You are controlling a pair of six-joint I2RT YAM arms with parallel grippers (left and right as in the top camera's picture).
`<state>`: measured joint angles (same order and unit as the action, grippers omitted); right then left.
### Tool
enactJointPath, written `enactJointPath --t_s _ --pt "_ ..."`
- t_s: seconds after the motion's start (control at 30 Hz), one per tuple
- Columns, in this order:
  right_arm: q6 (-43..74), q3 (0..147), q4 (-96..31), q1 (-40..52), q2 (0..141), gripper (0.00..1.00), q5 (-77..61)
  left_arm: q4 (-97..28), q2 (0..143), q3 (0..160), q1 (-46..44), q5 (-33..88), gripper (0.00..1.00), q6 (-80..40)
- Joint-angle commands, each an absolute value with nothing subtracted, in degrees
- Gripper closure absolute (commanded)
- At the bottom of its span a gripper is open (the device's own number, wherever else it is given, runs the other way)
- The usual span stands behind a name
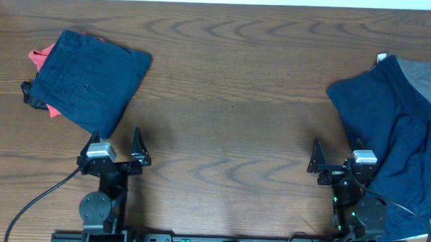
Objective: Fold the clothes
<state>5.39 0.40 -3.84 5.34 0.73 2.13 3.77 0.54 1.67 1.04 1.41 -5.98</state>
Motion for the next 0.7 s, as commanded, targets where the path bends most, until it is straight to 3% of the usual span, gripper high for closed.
enactJointPath --t_s 0.0,0.1,0.67 --pt "4.62 0.32 -4.08 6.07 0.45 0.01 1.91 1.85 0.12 0.23 1.3 2.13 0.02 -2.87" --pt "4.62 0.32 -4.08 6.07 0.45 0.01 1.91 -3.66 0.12 0.23 1.15 2.15 0.02 -5.02" --pt "4.62 0.32 -4.08 6.07 0.45 0.01 1.91 -3.86 0.27 0.23 1.17 2.13 0.02 -4.99"
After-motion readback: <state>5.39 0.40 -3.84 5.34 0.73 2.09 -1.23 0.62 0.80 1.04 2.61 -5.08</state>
